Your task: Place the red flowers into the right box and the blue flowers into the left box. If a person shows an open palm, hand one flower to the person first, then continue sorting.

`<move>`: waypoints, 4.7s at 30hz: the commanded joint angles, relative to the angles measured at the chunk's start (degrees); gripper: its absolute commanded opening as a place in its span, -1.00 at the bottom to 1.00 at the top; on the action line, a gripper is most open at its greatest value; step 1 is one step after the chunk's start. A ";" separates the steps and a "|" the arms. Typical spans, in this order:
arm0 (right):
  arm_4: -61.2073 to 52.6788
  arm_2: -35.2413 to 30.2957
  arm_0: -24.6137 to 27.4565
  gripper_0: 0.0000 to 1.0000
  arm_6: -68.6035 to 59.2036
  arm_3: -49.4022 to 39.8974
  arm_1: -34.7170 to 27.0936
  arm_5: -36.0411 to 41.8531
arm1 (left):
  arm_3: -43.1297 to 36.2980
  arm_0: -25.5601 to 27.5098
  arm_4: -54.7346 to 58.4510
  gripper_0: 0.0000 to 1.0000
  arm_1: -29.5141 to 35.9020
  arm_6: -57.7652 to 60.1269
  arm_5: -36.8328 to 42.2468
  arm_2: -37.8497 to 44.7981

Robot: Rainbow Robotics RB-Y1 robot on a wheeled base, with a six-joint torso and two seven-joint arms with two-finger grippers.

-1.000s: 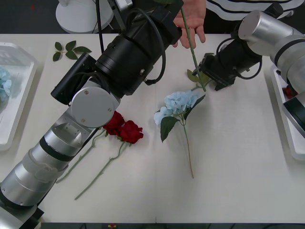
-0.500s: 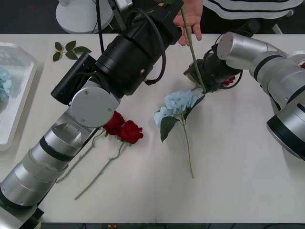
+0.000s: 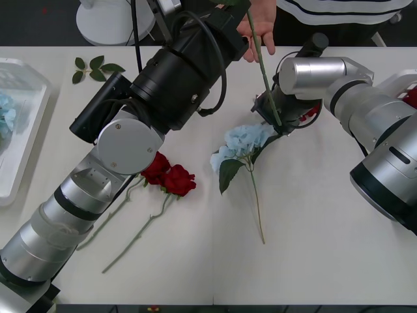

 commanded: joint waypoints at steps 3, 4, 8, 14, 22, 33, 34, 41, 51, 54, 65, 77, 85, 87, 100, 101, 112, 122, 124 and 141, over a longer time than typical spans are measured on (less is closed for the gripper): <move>4.62 0.70 -0.89 1.00 -7.36 -1.13 2.77 1.52 | -2.47 0.43 0.46 -1.00 -1.24 3.37 -0.83 -0.43; 5.23 1.32 -0.89 1.00 -8.59 -1.13 3.12 1.52 | -2.47 0.43 0.46 -1.00 -1.24 3.37 -0.83 -0.43; 5.76 2.19 -0.89 1.00 -10.35 -1.04 3.74 1.52 | -2.47 0.43 0.46 -1.00 -1.24 3.37 -0.83 -0.43; 6.99 5.01 -0.98 1.00 -10.26 1.60 5.41 0.81 | -2.47 0.43 0.46 -1.00 -1.24 3.37 -0.83 -0.43; 9.80 6.76 -0.98 1.00 -9.65 4.32 7.43 1.34 | -2.47 0.43 0.46 -1.00 -1.24 3.37 -0.83 -0.43; 10.42 8.96 -0.98 0.85 -8.42 6.34 8.83 4.42 | -2.47 0.43 0.46 -1.00 -1.24 3.37 -0.83 -0.43; 10.33 9.05 -0.98 0.78 -8.33 6.43 8.83 4.77 | -2.47 0.43 0.46 -1.00 -1.24 3.37 -0.83 -0.43; 10.77 9.49 -0.98 0.08 -7.19 7.84 9.19 4.77 | -2.47 0.43 0.46 -1.00 -1.24 3.37 -0.83 -0.43; 12.53 9.58 -0.98 -1.00 -5.43 9.16 9.10 3.80 | -2.47 0.43 0.46 -1.00 -1.24 3.37 -0.83 -0.43; 14.11 9.58 -0.98 -1.00 -4.37 9.51 8.83 3.63 | -2.47 0.43 0.46 -1.00 -1.24 3.37 -0.83 -0.43; 15.69 8.70 -1.33 -1.00 11.53 10.30 3.39 1.34 | -2.47 0.43 0.46 -1.00 -1.24 3.37 -0.83 -0.43; 3.74 5.97 -1.33 -1.00 36.49 0.63 -9.71 13.65 | -2.47 0.43 0.46 -1.00 -1.24 3.37 -0.83 -0.43; -4.44 3.07 3.33 -1.00 38.08 -16.77 -18.68 17.25 | -2.47 0.43 0.46 -1.00 -1.24 3.37 -0.83 -0.43; -6.11 1.40 4.74 -1.00 38.69 -19.94 -20.87 17.34 | -2.47 0.43 0.46 -1.00 -1.24 3.37 -0.83 -0.43; -21.14 -5.63 12.12 -1.00 43.35 -44.28 -41.61 11.71 | -2.47 0.43 0.46 -1.00 -1.24 3.37 -0.83 -0.43; -22.01 -5.72 12.73 -1.00 45.02 -46.22 -43.46 10.31 | -2.47 0.43 0.46 -1.00 -1.24 3.37 -0.83 -0.43; -29.49 -21.27 16.69 -1.00 68.49 -51.75 -45.83 -2.53 | -2.47 0.43 0.46 -1.00 -1.24 3.37 -0.83 -0.43; -34.06 -23.82 14.67 -1.00 89.23 -56.41 -39.15 -19.84 | -2.47 0.43 0.46 -1.00 -1.24 3.37 -0.83 -0.43; -34.14 -23.73 13.35 -1.00 91.95 -56.50 -37.75 -20.98 | -2.47 0.43 0.46 -1.00 -1.24 3.37 -0.83 -0.43; -34.14 -23.73 -1.33 -1.00 101.89 -49.03 -24.65 -24.23 | -2.47 0.43 0.46 -1.00 -1.24 3.37 -0.83 -0.43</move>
